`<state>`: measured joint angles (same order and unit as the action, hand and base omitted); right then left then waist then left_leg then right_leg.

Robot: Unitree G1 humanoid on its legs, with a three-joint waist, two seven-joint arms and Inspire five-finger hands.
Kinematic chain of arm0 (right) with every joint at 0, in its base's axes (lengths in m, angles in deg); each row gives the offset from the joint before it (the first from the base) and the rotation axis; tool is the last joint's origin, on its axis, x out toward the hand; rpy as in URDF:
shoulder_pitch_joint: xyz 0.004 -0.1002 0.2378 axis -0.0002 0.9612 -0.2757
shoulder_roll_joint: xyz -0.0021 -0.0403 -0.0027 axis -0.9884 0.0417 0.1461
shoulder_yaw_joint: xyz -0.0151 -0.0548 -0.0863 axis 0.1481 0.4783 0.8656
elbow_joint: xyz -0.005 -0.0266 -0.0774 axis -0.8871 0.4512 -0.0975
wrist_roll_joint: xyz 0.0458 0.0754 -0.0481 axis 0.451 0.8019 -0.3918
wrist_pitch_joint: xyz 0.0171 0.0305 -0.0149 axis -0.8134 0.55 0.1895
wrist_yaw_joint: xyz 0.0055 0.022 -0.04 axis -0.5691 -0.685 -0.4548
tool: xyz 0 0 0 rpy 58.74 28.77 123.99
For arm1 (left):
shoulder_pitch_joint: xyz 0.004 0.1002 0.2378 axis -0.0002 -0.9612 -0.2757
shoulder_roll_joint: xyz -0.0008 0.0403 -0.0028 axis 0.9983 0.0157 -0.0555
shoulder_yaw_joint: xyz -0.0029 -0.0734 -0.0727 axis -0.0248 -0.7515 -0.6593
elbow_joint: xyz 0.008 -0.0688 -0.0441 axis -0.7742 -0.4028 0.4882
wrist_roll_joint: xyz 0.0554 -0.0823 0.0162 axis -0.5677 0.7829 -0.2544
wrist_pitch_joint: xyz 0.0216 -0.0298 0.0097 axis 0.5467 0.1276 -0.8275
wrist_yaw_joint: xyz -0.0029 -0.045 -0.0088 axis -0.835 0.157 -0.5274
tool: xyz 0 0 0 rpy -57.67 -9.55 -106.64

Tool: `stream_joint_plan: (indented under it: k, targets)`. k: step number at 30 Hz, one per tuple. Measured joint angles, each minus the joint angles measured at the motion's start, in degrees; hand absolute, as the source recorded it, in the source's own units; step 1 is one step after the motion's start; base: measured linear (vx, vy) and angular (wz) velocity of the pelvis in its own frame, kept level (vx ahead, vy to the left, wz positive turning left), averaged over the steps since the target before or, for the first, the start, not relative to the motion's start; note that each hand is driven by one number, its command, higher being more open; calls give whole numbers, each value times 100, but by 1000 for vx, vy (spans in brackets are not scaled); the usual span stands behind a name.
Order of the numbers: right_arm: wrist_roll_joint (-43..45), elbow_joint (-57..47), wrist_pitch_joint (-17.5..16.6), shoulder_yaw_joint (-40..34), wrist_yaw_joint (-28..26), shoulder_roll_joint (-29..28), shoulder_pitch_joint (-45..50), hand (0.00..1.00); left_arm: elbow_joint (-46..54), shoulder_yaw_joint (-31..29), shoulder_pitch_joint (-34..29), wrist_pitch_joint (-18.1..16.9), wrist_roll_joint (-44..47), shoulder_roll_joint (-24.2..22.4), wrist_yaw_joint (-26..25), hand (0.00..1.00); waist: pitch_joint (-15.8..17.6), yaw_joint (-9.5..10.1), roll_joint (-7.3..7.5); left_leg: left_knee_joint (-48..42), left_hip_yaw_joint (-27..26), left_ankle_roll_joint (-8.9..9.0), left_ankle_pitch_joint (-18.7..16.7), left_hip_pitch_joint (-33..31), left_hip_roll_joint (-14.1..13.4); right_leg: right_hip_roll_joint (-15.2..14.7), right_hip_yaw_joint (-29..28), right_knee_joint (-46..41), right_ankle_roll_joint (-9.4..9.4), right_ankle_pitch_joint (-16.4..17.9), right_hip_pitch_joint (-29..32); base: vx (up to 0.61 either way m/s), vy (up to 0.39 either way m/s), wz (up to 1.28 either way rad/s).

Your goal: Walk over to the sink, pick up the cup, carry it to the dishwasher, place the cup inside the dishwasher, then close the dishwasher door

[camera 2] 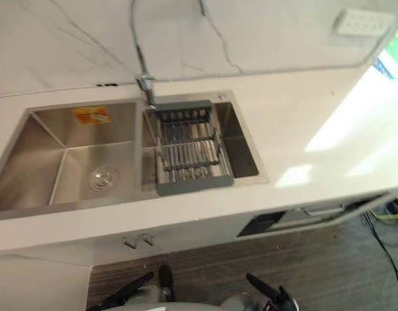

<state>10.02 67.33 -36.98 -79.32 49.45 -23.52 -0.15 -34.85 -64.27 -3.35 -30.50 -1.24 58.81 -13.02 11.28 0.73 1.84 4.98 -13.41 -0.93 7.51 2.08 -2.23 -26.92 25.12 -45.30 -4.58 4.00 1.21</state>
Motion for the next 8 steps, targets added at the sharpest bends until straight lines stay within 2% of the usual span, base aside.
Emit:
stream_joint_plan:
  k: [1, 2, 3, 4, 5, 6, 7, 8]
  targets:
    - [-4, -7, 25, -81, -62, -60, 5, 100, -10, 33, 8, 24, 74, 10, -6, 100, 7, -44, -13, -9, 113, -5, -6, -1, -17, 128, -100, 69, -49, 290, 66, 120, -13, 88]
    - [-6, -55, 33, -217, -161, -144, -16, 100, -40, 123, 74, 110, 170, 34, -9, 100, 36, -78, -61, -16, 280, -3, -8, -7, -54, 427, -290, 410, -143, 636, 219, 84, -18, 65]
    - [-9, -72, 33, -241, -202, -162, -21, 100, -59, 150, 114, 151, 196, 36, -23, 100, 55, -79, -92, -20, 369, -2, -9, -13, -68, 589, -410, 671, -208, 725, 260, 63, -45, 83]
    - [-6, -67, 40, -268, -229, -200, -27, 100, -63, 182, 157, 212, 198, 57, -31, 100, 65, -97, -110, -18, 536, 2, -9, -46, -56, 841, -705, 1310, -278, 778, 274, 87, -102, 99]
    - [-11, -47, 79, -415, -225, -266, -39, 100, -63, 192, 159, 286, 199, 97, -30, 100, 63, -104, -52, 6, 633, 20, 4, -46, 36, 952, -854, 1791, -340, 669, 242, 89, -133, 104]
    - [-9, -16, 118, -489, -219, -301, -43, 100, -52, 189, 150, 315, 202, 119, -30, 100, 58, -103, 18, 27, 689, 62, 33, -41, 110, 941, -881, 1999, -345, 463, 221, 140, -209, 96]
    - [3, 144, 193, -503, -207, -325, -127, 100, -52, 130, 157, 331, 290, 150, -40, 100, 53, -68, 195, 29, 797, 128, 77, -17, 265, 856, -780, 2339, -440, 422, 111, 157, -249, 58]
    - [9, 240, 272, -591, -201, -268, -268, 100, -125, 64, 133, 336, 382, 61, -78, 100, 67, -50, 17, 28, 828, 199, 98, -67, 152, 1015, -706, 2667, -412, 441, -33, 128, -206, 38]
